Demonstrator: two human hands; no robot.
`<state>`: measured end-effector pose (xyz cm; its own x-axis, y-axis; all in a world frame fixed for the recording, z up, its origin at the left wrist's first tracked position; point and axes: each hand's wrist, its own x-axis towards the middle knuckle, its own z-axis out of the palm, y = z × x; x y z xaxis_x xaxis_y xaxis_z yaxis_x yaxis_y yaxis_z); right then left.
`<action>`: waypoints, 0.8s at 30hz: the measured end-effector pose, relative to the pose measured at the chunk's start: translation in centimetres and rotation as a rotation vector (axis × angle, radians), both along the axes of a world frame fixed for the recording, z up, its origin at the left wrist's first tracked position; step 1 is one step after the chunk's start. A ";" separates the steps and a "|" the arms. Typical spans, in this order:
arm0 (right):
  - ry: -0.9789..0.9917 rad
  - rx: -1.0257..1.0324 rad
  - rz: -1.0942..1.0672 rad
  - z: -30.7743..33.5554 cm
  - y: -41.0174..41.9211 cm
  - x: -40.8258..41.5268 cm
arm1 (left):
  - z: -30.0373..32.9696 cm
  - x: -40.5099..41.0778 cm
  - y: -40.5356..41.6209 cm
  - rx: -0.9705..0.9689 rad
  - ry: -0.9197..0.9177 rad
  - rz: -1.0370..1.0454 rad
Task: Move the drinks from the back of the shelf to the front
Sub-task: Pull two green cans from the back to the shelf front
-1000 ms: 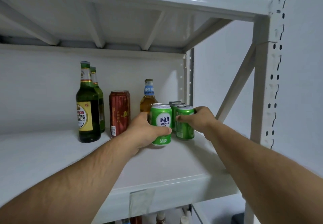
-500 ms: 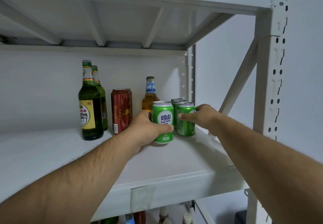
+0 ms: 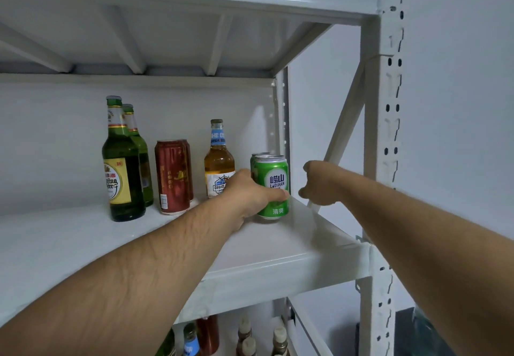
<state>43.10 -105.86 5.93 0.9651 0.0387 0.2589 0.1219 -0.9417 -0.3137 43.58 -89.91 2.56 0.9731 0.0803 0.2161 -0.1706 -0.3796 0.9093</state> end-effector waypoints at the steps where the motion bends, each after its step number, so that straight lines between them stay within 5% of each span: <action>1: 0.007 -0.029 0.002 -0.3 -0.1 -0.1 | -0.1 0.0 -0.3 0.001 0.005 0.000; 7: 0.086 -0.267 0.023 -1.2 -0.3 -0.7 | -0.5 -0.4 -1.7 0.041 0.020 0.024; 24: 0.041 -0.402 0.037 -0.1 0.3 -4.0 | 0.0 -4.0 1.3 0.286 -0.054 0.031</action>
<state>39.08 -105.52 5.86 0.9704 0.1640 0.1774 0.1530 -0.9855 0.0739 39.57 -88.59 2.51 0.9576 0.0379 0.2857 -0.2005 -0.6247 0.7547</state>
